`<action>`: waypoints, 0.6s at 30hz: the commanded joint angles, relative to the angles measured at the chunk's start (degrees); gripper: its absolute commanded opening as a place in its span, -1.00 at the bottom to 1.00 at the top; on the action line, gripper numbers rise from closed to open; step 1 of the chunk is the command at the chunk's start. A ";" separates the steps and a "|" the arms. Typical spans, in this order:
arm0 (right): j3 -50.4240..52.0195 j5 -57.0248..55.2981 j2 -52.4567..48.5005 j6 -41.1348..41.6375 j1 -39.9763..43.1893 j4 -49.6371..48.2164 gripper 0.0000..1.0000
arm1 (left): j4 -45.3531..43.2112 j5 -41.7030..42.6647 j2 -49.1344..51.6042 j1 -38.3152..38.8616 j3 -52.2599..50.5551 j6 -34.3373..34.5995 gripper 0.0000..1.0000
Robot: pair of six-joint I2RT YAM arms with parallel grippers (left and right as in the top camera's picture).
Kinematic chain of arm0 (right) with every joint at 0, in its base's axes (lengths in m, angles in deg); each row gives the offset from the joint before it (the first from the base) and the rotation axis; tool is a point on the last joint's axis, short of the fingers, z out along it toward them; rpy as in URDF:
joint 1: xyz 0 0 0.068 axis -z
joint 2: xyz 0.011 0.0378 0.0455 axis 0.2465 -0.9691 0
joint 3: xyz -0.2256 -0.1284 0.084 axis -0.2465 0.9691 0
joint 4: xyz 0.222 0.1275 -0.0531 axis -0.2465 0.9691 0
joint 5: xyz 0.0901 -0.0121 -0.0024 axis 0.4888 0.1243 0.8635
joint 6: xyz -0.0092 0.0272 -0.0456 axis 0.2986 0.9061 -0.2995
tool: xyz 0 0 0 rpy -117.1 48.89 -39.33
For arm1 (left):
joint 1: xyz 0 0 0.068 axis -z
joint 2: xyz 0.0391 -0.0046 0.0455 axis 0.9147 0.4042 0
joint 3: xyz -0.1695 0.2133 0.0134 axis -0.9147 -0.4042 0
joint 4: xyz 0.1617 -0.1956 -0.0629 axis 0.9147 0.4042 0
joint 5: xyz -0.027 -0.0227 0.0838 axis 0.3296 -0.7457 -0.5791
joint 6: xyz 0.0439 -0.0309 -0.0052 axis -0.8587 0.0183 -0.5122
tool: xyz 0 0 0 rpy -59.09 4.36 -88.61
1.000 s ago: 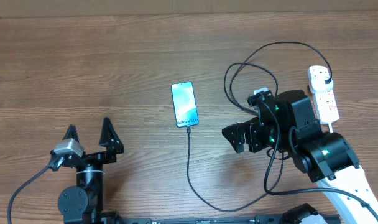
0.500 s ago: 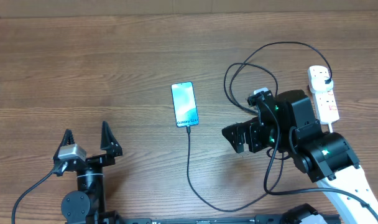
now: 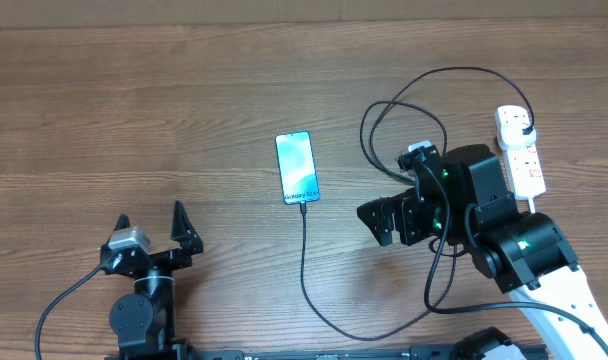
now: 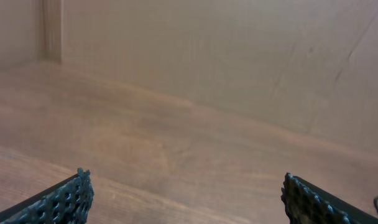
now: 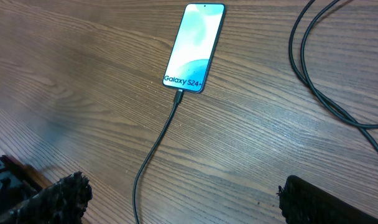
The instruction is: Plug charger to phone and switch on socket
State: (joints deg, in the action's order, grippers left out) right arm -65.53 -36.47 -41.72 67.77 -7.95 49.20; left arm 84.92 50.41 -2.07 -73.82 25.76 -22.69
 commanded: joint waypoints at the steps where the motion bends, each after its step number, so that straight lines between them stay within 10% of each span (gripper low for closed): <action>1: 0.22 -0.57 0.26 0.33 -0.26 -0.37 1.00 | 2.51 1.01 -0.66 -0.59 -0.20 -0.68 0.99; 18: 0.22 -0.57 0.26 0.33 -0.26 -0.37 1.00 | 2.34 1.55 -0.59 -0.68 -0.20 -1.79 0.99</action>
State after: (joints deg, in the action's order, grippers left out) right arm -65.53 -36.47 -41.72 67.75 -7.95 49.22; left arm 87.21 51.27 -2.07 -73.82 25.76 -22.95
